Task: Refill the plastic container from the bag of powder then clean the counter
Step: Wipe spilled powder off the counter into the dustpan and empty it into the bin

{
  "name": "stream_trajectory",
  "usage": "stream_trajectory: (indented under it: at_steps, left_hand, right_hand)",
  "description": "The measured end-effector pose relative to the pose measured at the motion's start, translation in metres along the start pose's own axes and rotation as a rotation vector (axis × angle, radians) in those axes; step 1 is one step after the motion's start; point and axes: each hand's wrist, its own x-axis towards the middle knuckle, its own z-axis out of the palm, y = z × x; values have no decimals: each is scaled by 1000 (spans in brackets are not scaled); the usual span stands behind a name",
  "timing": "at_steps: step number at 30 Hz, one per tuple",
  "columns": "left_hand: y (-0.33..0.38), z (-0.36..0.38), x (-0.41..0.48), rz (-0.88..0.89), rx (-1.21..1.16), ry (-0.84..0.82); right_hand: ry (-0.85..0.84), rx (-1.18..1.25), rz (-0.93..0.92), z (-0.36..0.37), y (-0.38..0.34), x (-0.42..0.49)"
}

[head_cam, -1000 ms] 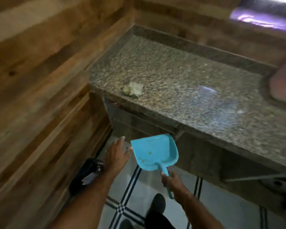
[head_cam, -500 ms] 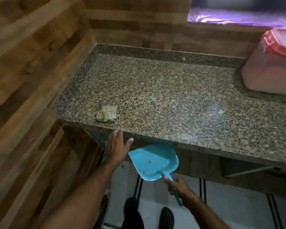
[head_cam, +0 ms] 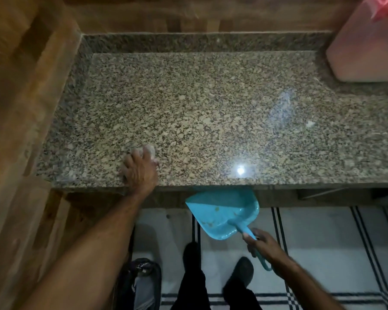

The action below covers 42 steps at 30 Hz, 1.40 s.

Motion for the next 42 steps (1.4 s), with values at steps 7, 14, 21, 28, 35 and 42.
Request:
stream_trajectory:
  at_steps: [7,14,21,28,35,42]
  left_hand:
    - [40,7,-11,-37,-196,35]
    - [187,15,-54,63,-185,-36]
    - [304,28,-71,332,-216,-77]
    - [320,35,-71,-221,-250,-55]
    - [473,29,-140,315,-303,-167]
    - [429,-18,-38,-242,-472,58]
  right_hand:
    - [30,70,39,-7,23,-29]
    - [191,195,112,-49,66,-45]
    - [311,242,105,-122,85,-36]
    - [302,311,128,-183,118,-49]
    - [336,328,120,-236,125,-45]
    - [341,386,90,-269,123,-42]
